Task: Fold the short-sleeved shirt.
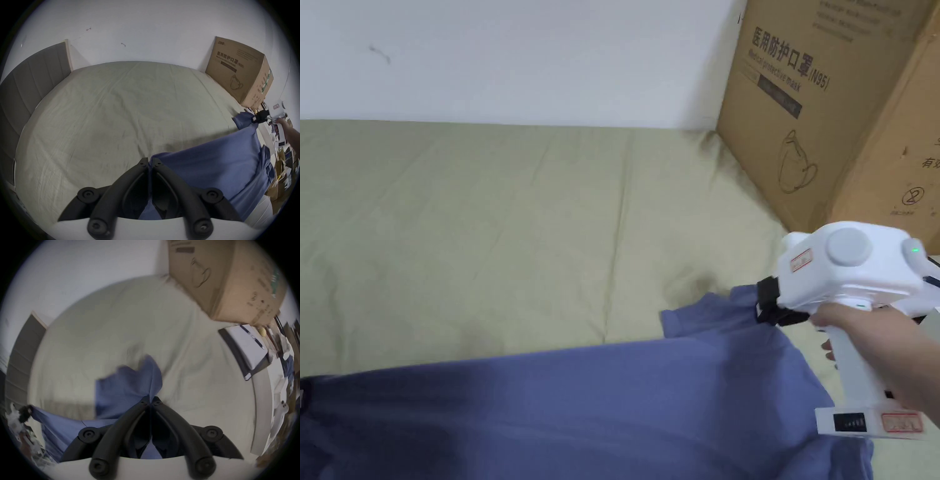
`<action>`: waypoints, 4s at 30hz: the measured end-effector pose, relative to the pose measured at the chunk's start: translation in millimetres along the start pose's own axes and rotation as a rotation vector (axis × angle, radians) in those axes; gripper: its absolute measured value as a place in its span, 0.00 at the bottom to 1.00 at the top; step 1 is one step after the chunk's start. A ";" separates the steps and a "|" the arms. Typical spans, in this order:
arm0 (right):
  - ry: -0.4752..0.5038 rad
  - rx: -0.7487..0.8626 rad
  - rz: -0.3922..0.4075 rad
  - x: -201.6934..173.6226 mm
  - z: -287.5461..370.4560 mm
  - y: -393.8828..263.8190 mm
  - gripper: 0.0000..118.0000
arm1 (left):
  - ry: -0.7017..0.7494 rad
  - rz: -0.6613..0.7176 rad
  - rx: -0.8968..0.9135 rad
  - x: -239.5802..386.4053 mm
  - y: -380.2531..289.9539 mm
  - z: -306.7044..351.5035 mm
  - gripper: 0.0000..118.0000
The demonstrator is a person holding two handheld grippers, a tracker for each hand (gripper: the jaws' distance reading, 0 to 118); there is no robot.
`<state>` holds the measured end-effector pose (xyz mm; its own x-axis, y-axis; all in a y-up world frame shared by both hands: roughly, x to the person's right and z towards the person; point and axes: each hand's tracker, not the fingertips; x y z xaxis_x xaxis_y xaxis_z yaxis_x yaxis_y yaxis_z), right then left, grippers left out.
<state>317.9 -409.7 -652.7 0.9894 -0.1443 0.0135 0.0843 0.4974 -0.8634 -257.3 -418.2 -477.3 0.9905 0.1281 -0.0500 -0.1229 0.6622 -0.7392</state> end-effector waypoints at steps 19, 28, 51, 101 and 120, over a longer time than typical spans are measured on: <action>0.068 0.325 -0.003 8.5 135.1 -81.9 0.00 | -0.086 0.035 0.139 -6.3 -0.9 51.4 0.00; 0.093 0.097 -0.051 60.6 153.7 -237.9 0.00 | -0.212 -0.057 -0.096 -20.1 -113.4 91.3 0.01; 0.271 0.610 -0.101 -20.0 265.8 -243.3 0.90 | -0.120 0.029 0.367 54.0 -91.1 227.2 0.89; 0.178 0.634 0.145 -160.5 239.3 -245.5 0.00 | -0.896 0.581 -0.282 -56.0 -138.5 -13.9 0.98; 0.201 0.634 0.110 -127.5 251.3 -258.3 0.00 | 0.222 -0.142 -0.180 -60.1 -68.7 106.9 0.03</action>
<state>199.6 -304.8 -304.7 0.9603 -0.1898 -0.2043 0.0978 0.9154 -0.3905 -315.0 -392.5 -351.8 0.9887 -0.1332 -0.0685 0.0106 0.5183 -0.8552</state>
